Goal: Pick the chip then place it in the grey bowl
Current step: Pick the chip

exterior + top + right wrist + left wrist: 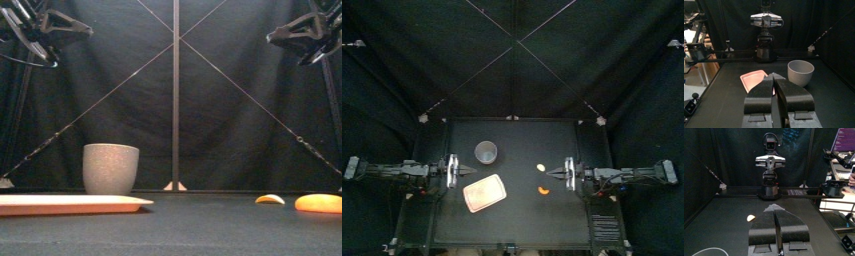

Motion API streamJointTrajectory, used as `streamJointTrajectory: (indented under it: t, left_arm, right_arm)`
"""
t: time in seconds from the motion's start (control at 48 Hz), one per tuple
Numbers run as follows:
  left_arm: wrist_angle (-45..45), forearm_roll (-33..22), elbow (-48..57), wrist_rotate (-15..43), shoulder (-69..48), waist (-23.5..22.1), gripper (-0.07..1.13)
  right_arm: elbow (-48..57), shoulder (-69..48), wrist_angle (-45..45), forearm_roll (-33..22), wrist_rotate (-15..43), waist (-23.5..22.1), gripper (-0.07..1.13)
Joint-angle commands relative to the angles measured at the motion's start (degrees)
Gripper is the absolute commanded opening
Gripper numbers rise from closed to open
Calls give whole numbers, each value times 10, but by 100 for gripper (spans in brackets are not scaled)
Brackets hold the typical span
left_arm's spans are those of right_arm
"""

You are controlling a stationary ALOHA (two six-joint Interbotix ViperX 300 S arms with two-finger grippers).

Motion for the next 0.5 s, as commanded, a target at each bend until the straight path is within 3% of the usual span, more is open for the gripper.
streamJointTrajectory:
  t: [0.021,0.167,0.312,0.5]
  left_arm:
    - [-2,-2,-2,-1,3,0,-6]
    - [-3,-1,8,-1,4,0,-3]
    - [-4,-1,15,-1,4,1,-2]
    - [-4,-1,16,0,4,11,-2]
  right_arm:
    - [-7,21,-1,10,7,-12,5]
    - [0,81,4,80,38,-60,6]
    - [4,157,73,164,77,-142,7]
    - [-30,273,245,177,94,-209,10]
